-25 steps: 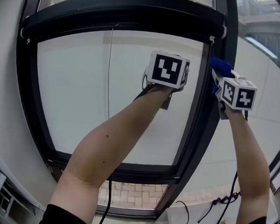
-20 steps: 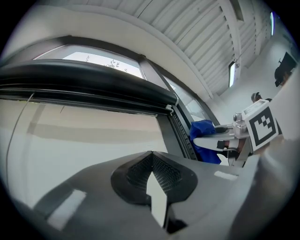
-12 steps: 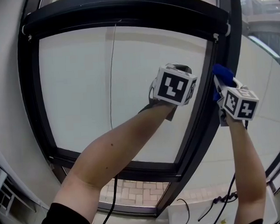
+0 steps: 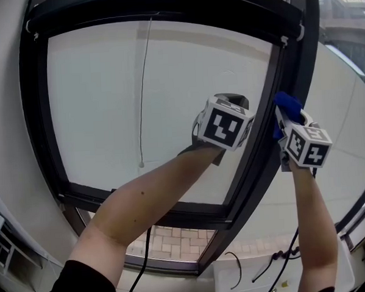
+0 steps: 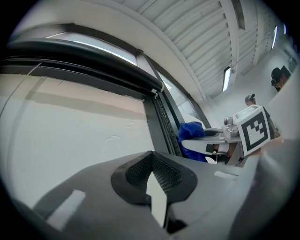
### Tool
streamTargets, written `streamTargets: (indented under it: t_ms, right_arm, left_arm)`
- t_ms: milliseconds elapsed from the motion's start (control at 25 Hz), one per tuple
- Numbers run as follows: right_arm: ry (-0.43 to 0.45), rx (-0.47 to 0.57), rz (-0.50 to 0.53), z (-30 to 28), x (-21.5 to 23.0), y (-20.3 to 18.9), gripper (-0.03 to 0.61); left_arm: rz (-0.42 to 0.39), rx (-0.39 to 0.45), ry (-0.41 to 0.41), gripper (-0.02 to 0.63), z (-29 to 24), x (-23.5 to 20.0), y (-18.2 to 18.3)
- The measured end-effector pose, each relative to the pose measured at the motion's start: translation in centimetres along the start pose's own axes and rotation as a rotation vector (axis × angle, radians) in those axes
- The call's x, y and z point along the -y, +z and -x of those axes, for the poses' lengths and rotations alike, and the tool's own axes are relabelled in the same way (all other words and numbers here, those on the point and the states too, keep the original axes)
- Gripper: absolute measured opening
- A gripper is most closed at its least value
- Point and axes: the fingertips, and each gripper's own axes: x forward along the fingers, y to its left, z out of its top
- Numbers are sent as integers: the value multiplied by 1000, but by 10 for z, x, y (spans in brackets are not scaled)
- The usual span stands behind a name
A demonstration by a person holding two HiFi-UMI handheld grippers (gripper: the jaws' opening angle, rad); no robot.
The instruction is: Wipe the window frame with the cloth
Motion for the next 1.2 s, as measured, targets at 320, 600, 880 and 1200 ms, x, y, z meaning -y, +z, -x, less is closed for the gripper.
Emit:
streamTargets:
  t_ms: [320,600,880,1200]
  right_arm:
    - [13,-7,-2,8,-9,-23,140]
    - [26,-20,-12,16,-15,-43,140]
    - [24,-66,-13,25,-26,-73,140]
    - [15,-81,-29,32,-35,-98,140]
  left_arm:
    - [18,-28,-20,-11,1,11,-23]
    - [45,-30,-21,-11,4,14,-40]
    - [62,-54,-34,-11,5,18,-72]
    - [137,-85,-60,-11,10,31,-102]
